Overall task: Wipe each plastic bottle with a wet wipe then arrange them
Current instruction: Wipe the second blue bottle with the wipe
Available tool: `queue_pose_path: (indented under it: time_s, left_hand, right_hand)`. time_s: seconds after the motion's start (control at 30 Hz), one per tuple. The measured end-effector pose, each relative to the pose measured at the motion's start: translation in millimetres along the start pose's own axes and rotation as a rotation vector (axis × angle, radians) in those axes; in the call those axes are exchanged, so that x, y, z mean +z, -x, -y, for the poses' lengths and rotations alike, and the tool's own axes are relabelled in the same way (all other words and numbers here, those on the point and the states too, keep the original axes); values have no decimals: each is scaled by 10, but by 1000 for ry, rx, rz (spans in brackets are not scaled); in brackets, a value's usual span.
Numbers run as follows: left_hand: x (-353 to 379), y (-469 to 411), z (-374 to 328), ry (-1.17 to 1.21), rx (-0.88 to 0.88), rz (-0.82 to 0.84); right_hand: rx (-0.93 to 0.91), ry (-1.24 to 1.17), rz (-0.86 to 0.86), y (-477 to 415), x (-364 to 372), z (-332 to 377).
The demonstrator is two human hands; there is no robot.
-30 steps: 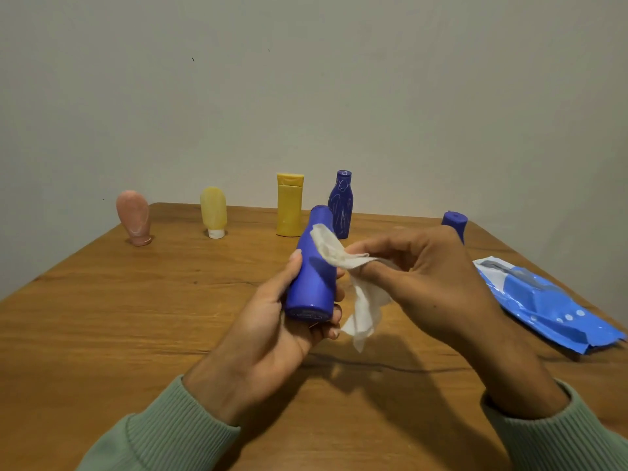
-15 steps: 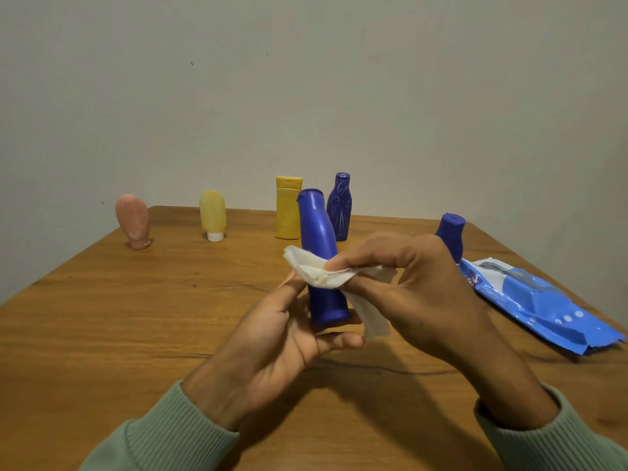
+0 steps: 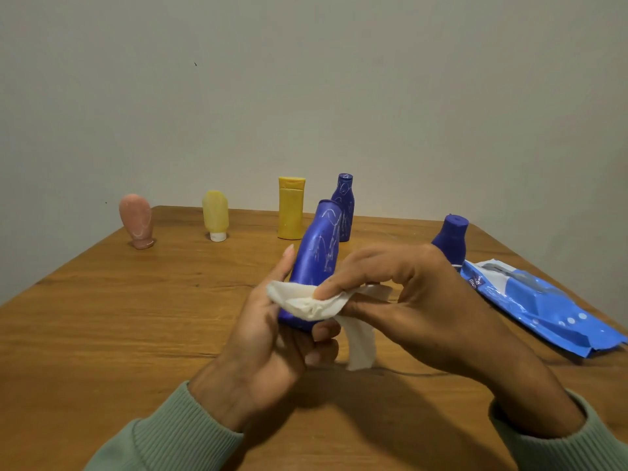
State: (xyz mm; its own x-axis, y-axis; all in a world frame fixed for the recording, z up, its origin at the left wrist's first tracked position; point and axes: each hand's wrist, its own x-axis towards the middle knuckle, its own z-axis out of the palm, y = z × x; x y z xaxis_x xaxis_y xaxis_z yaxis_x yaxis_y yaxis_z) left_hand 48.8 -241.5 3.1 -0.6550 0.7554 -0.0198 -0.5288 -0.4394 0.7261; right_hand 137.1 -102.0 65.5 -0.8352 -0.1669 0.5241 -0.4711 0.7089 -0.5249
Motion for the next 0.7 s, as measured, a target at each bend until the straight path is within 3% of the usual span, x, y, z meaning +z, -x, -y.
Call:
queue_pose_path:
  time_s: [0.33, 0.7]
  left_hand:
    - [33, -5, 6, 4, -55, 68]
    - [-4, -73, 42, 89, -108, 9]
  right_hand:
    - [47, 59, 15, 11, -82, -52]
    - [5, 152, 37, 13, 90, -19]
